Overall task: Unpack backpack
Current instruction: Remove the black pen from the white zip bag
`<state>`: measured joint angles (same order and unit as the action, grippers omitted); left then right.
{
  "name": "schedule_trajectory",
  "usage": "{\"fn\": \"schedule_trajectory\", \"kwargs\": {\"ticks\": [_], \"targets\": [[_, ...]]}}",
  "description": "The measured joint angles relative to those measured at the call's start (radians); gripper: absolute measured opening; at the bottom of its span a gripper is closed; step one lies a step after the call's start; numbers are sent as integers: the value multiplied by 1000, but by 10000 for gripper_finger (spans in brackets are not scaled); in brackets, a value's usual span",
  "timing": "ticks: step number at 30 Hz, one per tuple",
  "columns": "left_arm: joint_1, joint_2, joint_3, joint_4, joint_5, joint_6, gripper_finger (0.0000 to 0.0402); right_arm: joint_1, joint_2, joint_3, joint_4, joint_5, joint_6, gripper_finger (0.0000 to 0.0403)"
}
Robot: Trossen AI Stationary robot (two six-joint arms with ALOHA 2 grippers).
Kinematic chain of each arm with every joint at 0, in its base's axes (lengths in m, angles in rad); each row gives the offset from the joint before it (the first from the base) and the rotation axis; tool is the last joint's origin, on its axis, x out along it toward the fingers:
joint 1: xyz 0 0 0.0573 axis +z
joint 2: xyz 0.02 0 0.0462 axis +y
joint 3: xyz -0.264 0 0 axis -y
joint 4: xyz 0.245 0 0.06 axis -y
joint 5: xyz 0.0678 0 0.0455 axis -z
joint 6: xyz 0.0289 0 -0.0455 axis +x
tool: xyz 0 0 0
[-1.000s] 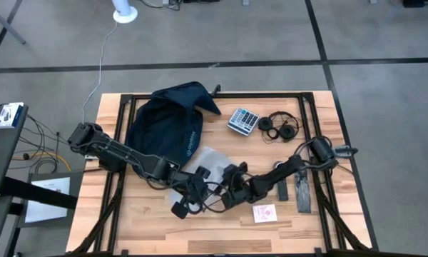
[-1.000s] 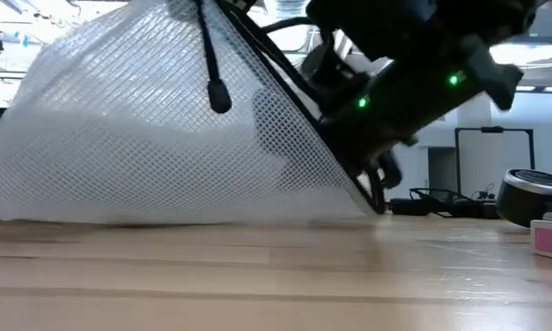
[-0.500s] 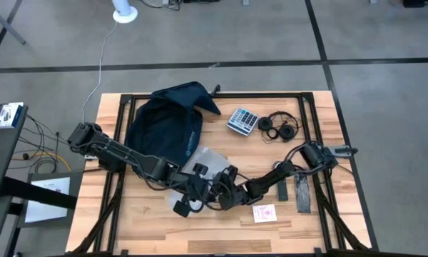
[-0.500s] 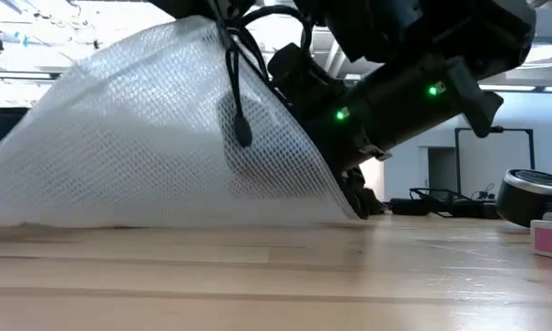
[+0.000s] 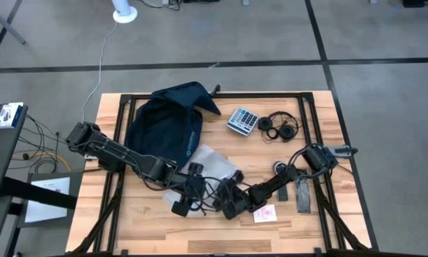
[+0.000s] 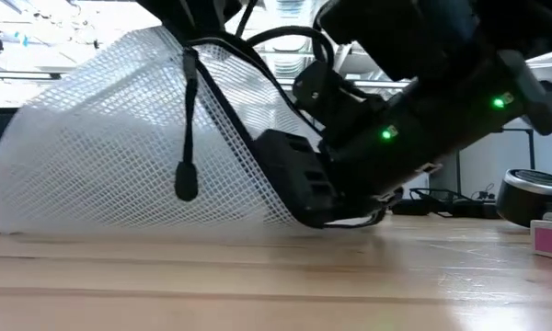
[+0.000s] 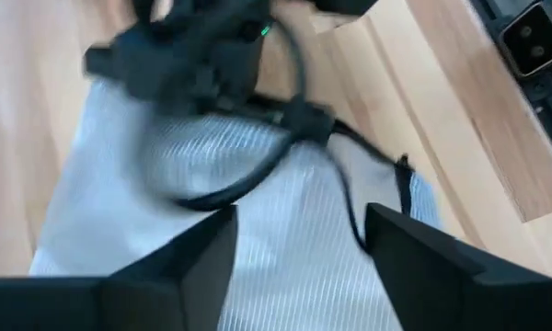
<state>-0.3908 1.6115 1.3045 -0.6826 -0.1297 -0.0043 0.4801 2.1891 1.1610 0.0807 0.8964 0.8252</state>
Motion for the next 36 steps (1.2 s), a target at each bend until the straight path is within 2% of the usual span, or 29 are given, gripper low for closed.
{"fn": "schedule_trajectory", "kwargs": {"ticks": [6, 9, 12, 15, 17, 23, 28, 36], "targets": [[-2, -97, 0, -42, 10, -50, 284, 14, -1, 0, -21, 4, 13, 107], [-5, -174, 0, -54, 16, -75, 289, 17, -3, 0, -24, 3, 13, 107], [-4, -228, 0, -154, 15, -134, 290, 19, -18, -1, -35, -11, -5, 107], [2, -232, -1, -269, 3, -223, 290, 20, -40, -3, -42, -31, -61, 107], [2, -224, -32, -268, 5, -262, 290, 20, -57, -5, -45, -31, -93, 107], [-3, -198, -238, -20, 99, -290, 288, 9, -87, -4, -42, -20, -161, 107], [5, -191, -365, 73, -10, -268, 260, 12, -89, -4, -47, -18, -159, 107], [35, -182, -545, 380, -36, -267, 182, 48, -89, 7, -46, -19, -156, 107]]}}
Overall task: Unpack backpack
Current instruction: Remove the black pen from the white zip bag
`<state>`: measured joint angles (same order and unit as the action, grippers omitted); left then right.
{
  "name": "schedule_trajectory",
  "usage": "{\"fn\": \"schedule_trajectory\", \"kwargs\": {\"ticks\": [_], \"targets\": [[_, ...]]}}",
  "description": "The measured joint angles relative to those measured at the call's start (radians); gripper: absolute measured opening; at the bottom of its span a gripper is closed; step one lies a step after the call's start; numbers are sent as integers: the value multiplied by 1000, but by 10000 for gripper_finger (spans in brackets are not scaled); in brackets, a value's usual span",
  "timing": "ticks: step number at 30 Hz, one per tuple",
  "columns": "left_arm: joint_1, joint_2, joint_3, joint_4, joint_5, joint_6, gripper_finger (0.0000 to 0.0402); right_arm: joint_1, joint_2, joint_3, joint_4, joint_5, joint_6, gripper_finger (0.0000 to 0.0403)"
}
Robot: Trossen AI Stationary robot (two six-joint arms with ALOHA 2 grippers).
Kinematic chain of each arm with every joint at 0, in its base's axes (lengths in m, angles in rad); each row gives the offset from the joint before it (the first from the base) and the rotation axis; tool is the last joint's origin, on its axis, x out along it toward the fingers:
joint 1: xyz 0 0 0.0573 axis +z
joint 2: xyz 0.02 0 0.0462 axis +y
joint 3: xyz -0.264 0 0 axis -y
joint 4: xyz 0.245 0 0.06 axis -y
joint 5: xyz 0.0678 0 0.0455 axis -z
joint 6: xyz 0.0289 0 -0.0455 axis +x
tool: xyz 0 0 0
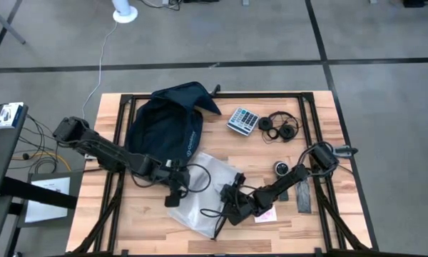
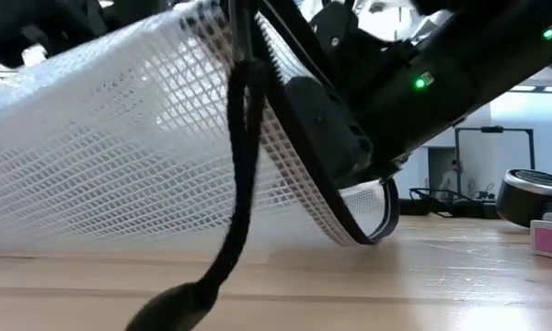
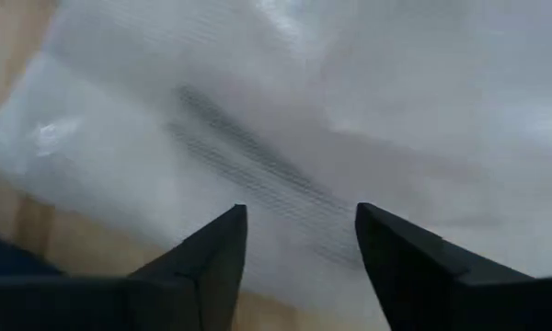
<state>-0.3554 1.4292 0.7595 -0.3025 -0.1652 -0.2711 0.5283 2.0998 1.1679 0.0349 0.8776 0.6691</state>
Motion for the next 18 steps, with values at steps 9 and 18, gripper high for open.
{"fn": "schedule_trajectory", "kwargs": {"ticks": [9, 18], "targets": [[22, 3, -106, 191, -33, 75, 132, 13, -1, 1, 8, 0, 4, 107], [26, 182, -137, 351, 8, 93, 111, 2, -1, 1, 116, -15, 9, 107]]}}
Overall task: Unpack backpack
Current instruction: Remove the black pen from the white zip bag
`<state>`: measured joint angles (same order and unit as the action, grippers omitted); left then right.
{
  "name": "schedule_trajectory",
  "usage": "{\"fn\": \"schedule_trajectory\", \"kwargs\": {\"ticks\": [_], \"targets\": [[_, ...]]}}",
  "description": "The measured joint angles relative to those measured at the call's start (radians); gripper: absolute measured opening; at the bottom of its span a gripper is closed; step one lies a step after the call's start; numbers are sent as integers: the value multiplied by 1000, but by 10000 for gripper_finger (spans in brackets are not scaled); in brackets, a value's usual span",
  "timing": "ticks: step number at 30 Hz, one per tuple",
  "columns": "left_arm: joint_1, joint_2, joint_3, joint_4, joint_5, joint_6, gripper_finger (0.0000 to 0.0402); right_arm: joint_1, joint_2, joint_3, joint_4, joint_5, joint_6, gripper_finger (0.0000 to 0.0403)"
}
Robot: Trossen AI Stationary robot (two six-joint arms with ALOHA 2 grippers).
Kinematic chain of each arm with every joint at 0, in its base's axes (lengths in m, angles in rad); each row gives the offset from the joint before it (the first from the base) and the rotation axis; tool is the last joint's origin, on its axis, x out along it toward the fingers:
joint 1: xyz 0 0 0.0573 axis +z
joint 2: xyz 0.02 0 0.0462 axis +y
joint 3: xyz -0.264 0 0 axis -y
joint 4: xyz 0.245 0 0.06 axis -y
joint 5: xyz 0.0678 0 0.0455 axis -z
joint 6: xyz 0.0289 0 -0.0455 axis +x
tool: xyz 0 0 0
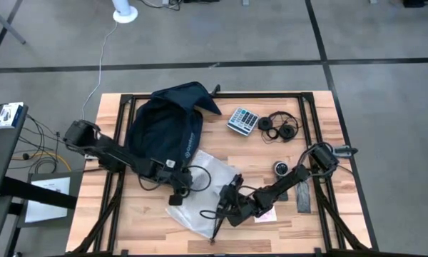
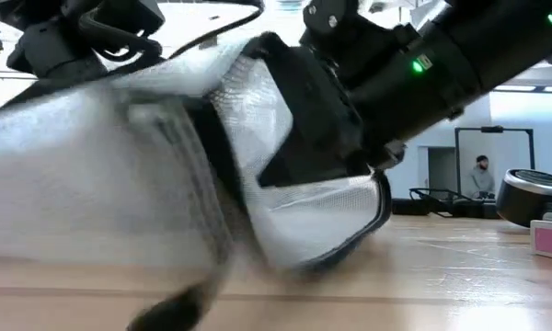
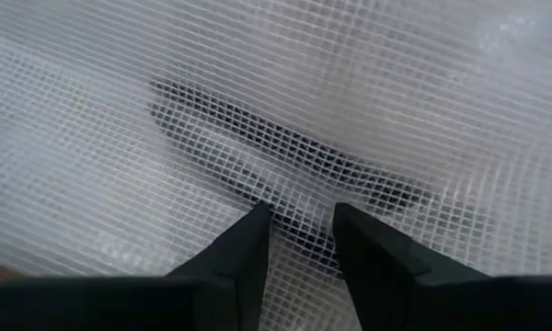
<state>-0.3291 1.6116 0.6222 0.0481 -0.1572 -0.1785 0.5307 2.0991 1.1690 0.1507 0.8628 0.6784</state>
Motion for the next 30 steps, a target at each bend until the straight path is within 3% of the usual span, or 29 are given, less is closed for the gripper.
{"fn": "schedule_trajectory", "kwargs": {"ticks": [8, 14, 20, 30], "targets": [[2, 65, 8, 150, 18, 2, 107, -51, -1, 1, 67, -218, -92, 107], [2, 15, 74, 89, 91, 50, 106, -62, -1, 1, 38, -231, -144, 107], [2, 5, 85, -16, 123, 71, 106, -61, -1, 1, 28, -230, -403, 115], [4, 11, 85, -90, 110, 107, 106, -143, -1, 1, 21, -255, -565, 182]]}}
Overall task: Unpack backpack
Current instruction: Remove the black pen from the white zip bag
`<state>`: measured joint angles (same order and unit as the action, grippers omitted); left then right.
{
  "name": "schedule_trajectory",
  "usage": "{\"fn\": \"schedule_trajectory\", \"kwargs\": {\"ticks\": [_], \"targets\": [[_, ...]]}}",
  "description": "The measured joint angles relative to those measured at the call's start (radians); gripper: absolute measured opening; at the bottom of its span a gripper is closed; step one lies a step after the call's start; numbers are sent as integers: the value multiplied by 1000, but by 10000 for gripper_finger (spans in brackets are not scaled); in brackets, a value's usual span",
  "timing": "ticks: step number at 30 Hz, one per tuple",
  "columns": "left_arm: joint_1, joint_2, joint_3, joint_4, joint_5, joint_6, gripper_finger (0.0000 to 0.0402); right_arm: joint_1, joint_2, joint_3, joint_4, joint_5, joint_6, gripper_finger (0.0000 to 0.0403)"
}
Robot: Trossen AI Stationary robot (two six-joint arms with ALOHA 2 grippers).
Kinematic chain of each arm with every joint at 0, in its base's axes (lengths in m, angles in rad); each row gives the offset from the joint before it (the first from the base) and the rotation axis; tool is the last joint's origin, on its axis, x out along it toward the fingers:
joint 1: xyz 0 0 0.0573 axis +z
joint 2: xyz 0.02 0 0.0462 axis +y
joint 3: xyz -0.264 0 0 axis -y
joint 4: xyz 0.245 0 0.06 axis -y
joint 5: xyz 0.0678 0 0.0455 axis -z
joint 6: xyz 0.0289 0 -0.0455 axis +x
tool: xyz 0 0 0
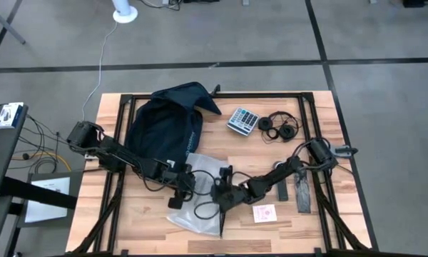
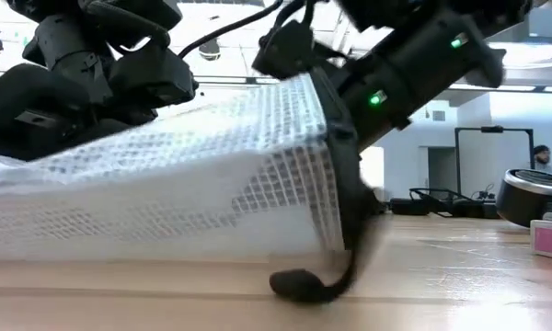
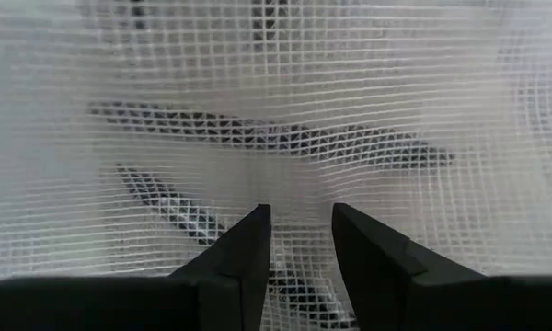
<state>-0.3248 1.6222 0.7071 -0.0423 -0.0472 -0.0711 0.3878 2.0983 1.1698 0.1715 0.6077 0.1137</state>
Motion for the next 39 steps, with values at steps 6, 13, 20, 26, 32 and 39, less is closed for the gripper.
{"fn": "schedule_trajectory", "kwargs": {"ticks": [6, 13, 20, 26, 32, 39], "targets": [[0, 0, 0, -19, -16, 28, 106, -53, 0, 0, 8, -54, -59, 214], [0, 0, 1, -40, -17, 36, 106, -92, 0, -1, 83, -174, -147, 216], [0, 0, 2, -46, -9, 24, 107, -123, 20, -4, 207, -269, -270, 216], [0, 0, 2, -60, -9, 22, 107, -181, 61, -5, 212, -465, -189, 216], [0, -4, -1, -99, -9, 13, 107, -154, 53, -8, 154, -528, -135, 216], [0, -3, -2, -109, -9, 8, 107, -77, 22, -10, 62, -533, -61, 216]]}}
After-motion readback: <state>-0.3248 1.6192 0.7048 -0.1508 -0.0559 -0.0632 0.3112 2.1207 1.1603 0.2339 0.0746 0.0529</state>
